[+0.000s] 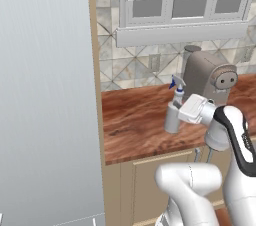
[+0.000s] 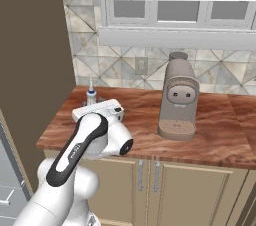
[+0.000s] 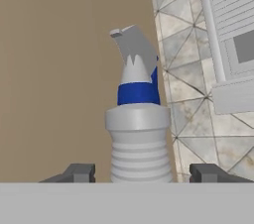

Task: Move the cutting board and knife to the sink. Then move spray from the cabinet to the counter.

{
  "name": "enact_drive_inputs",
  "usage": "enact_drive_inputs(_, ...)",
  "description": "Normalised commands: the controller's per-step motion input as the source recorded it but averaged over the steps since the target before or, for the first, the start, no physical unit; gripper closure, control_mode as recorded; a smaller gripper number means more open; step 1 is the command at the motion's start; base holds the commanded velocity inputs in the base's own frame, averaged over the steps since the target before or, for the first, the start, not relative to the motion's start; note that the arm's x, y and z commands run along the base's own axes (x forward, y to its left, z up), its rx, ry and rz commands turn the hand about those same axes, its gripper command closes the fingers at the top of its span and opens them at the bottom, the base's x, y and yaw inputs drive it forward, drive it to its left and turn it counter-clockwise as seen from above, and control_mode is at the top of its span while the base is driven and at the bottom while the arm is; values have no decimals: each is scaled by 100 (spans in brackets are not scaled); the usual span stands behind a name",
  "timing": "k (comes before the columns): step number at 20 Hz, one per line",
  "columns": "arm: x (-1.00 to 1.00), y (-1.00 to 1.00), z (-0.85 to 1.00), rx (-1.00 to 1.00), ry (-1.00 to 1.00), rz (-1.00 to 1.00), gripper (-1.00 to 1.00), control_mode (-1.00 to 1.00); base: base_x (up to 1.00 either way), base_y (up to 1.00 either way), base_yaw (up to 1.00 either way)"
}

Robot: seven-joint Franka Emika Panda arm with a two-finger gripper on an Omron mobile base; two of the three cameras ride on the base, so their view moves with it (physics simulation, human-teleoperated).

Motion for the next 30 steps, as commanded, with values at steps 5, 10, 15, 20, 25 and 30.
enact_drive_inputs(5, 22, 21, -55, -2, -1, -4, 100, -100, 0, 0, 0)
enact_drive_inputs(10, 33, 21, -40, -2, 0, -6, 100, -100, 0, 0, 0)
enact_drive_inputs(15, 33, 21, -45, -1, 0, -5, 100, -100, 0, 0, 0)
enact_drive_inputs(20, 27, 10, -48, 0, 0, -2, 100, -100, 0, 0, 0)
enact_drive_inputs(25, 30, 7, -42, 0, 0, -1, 100, -100, 0, 0, 0)
enact_drive_inputs(30, 31, 7, -41, 0, 0, -1, 100, -100, 0, 0, 0)
